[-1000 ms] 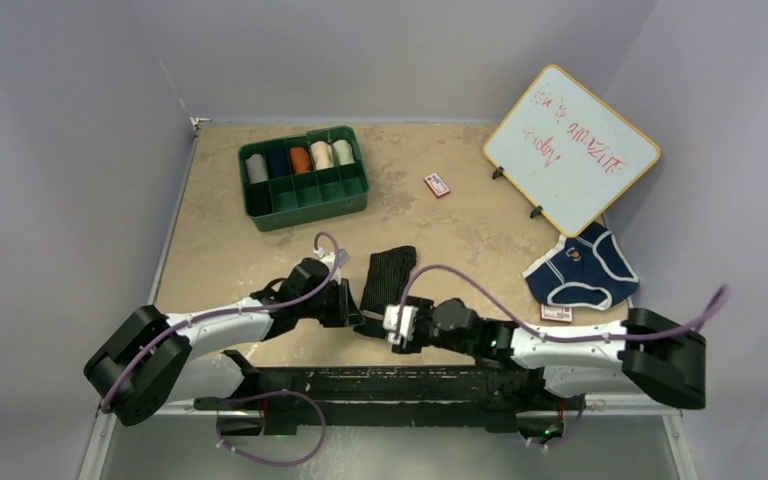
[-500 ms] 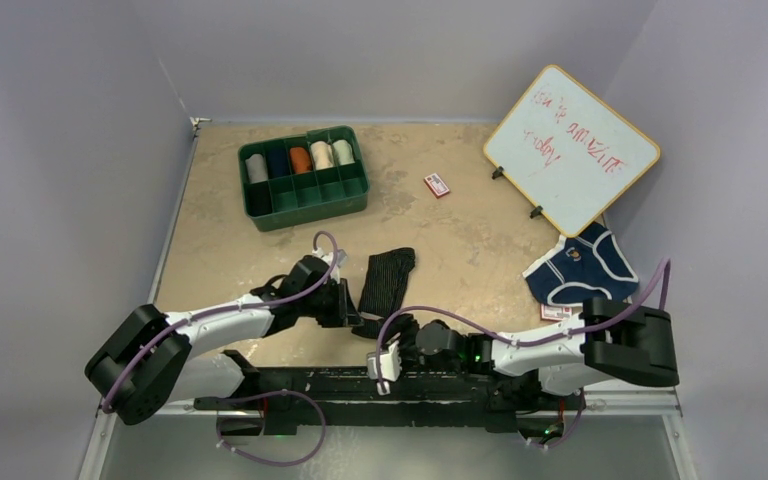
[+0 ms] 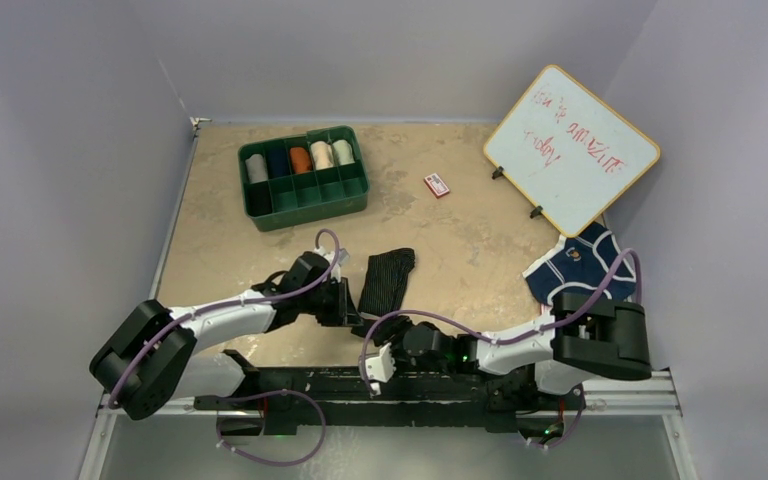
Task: Roll the underwear
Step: Roll the underwear to the center of the board.
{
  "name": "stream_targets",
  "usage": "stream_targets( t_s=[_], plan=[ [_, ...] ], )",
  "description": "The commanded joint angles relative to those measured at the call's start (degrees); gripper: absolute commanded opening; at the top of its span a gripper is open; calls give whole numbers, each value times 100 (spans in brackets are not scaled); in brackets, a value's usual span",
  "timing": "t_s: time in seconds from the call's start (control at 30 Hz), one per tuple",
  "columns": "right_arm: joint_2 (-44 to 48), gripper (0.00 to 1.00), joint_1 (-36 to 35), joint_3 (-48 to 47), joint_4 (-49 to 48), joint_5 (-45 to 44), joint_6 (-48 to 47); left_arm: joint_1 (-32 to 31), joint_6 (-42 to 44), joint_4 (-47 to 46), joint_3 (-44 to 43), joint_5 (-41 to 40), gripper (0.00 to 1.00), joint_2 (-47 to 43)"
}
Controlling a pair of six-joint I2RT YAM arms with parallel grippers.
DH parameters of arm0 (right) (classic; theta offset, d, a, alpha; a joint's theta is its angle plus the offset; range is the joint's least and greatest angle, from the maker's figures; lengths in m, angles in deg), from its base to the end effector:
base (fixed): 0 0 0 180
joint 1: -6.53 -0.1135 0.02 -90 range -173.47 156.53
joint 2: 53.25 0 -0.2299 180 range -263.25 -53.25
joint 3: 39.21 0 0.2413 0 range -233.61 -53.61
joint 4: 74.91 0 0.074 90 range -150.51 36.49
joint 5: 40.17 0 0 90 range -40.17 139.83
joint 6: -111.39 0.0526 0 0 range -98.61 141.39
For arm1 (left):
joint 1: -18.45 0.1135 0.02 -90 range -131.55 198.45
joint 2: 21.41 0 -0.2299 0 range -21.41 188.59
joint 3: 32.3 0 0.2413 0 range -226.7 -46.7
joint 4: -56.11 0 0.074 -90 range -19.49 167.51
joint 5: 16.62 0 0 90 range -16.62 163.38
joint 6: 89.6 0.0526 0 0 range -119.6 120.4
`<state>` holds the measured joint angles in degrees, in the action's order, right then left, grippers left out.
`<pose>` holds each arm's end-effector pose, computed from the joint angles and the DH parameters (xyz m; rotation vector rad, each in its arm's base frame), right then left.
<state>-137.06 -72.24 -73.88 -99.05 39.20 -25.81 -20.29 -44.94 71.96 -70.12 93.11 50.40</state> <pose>0.0615 0.2600 0.1064 -1.7275 1.0138 0.1675 0.1667 -0.1565 0.1026 0.0157 2.6735 -0.9977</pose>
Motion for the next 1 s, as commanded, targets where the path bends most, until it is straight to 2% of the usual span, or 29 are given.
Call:
stream_targets(
  t_s=[0.0,0.13,0.37,0.47,0.53,0.67,0.7,0.97],
  plan=[
    [-197,54,-34,-129,-127,-295,-209,37,252,166,-160,144,0,111],
    [-294,51,-34,-165,-153,-348,-223,57,292,180,-159,161,0,123],
    [-483,26,-4,-359,183,-521,156,125,323,253,-155,183,0,69],
    [-461,10,144,-490,493,-424,468,200,226,369,-150,40,6,10],
    [-340,5,241,-508,594,-220,650,249,179,423,-138,-12,15,-58],
    [-106,1,397,-460,591,122,818,276,30,409,-42,-179,45,-325],
    [-101,1,416,-448,567,138,836,282,-15,352,2,-195,48,-430],
    [-267,2,442,-344,186,383,1073,290,-370,-346,512,-293,53,-1037]
  ],
)
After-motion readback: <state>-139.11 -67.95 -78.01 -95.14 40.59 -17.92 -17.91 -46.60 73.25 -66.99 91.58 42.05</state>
